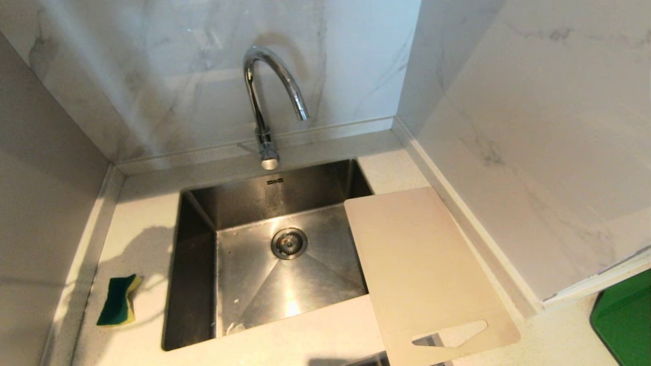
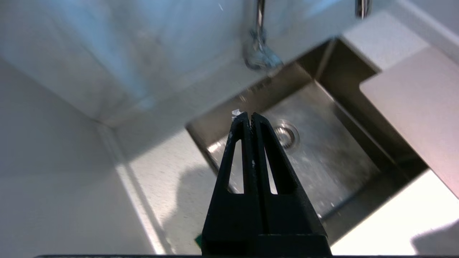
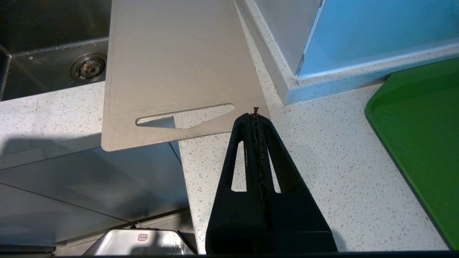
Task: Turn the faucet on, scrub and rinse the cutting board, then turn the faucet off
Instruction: Turn on the tap
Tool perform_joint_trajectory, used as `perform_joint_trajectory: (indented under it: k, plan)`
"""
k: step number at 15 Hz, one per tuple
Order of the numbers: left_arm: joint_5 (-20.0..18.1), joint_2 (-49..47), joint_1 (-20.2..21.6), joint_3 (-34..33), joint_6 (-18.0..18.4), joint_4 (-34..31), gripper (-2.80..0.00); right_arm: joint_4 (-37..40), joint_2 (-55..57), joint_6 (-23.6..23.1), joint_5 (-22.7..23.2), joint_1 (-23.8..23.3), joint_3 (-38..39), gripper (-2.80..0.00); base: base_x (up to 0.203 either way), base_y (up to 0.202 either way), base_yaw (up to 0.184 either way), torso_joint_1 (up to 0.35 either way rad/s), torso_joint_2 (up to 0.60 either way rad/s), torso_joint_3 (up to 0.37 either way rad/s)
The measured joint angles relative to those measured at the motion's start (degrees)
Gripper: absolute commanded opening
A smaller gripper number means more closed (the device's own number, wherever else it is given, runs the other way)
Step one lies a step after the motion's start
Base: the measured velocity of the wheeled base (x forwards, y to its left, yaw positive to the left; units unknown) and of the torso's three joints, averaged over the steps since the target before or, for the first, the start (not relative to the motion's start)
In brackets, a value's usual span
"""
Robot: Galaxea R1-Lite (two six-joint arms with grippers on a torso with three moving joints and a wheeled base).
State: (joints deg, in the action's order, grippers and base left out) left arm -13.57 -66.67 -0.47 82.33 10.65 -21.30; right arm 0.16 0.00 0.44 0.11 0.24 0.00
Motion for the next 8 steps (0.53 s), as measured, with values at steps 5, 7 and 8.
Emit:
perform_joint_trajectory:
  k: [5,7,8]
  plan:
    - [3.7,-13.3,-6.4,7.7,-0.9,-2.6,-2.8,0.0,0.0,0.0,0.0,0.0,0.0,-2.8,0.0,0.0,0.0,0.0,0.0,0.0]
    - [6.4,-18.8,-9.2,11.9,-1.3,-2.6,-2.8,0.0,0.0,0.0,0.0,0.0,0.0,-2.8,0.0,0.0,0.0,0.0,0.0,0.0]
    - [7.9,-21.8,-10.4,14.3,-1.4,-2.6,-2.8,0.0,0.0,0.0,0.0,0.0,0.0,-2.8,0.0,0.0,0.0,0.0,0.0,0.0]
